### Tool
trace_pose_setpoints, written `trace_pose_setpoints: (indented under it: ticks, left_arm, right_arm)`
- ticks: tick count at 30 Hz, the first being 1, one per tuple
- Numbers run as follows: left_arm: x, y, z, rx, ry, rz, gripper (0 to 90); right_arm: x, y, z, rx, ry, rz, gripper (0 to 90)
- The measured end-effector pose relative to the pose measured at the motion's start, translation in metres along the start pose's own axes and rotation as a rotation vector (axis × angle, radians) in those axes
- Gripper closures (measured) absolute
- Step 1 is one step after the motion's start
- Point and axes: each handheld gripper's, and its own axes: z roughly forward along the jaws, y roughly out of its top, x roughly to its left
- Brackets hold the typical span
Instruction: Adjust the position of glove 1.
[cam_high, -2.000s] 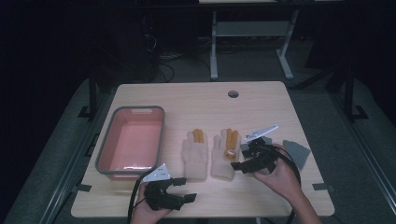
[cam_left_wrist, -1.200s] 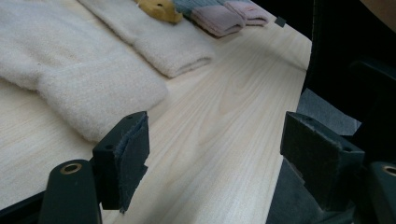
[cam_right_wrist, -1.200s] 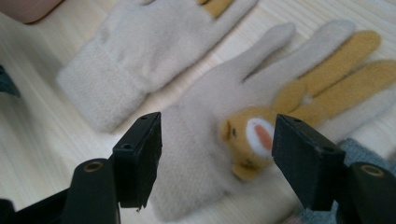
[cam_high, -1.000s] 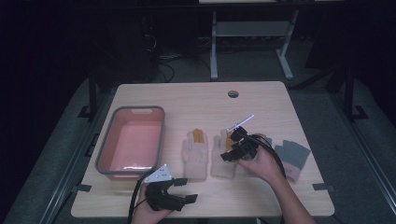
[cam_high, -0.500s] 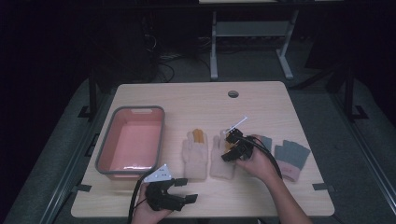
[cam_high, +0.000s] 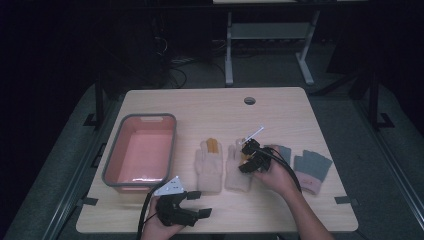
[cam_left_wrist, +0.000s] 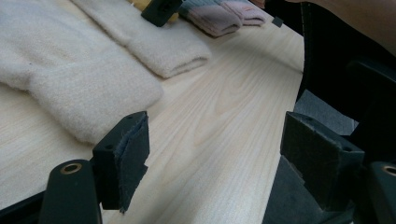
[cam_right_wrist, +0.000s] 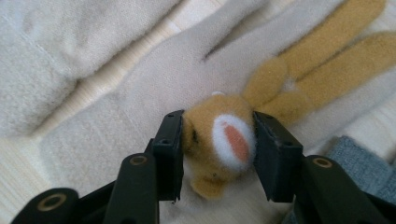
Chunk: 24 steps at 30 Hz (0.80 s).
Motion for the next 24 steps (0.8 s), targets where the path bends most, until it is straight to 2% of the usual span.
trace_pose_setpoints:
  ticks: [10, 14, 16, 24]
  left_arm:
    - [-0.001, 0.0, -0.001, -0.015, 0.005, -0.002, 24.3]
    - [-0.001, 0.0, 0.0, -0.004, 0.004, 0.01, 24.3]
    - [-0.002, 0.0, 0.0, -0.017, 0.003, -0.004, 24.3]
    - [0.001, 0.0, -0.003, -0.026, 0.007, -0.013, 24.3]
  right_arm:
    - [0.002, -0.001, -0.008, -0.024, 0.019, 0.0, 58.7]
    - [0.005, 0.0, -0.013, -0.02, 0.012, -0.02, 58.7]
    - [0.007, 0.001, -0.016, -0.023, 0.008, -0.032, 58.8]
    - [0.009, 0.008, -0.03, -0.05, 0.007, -0.055, 59.1]
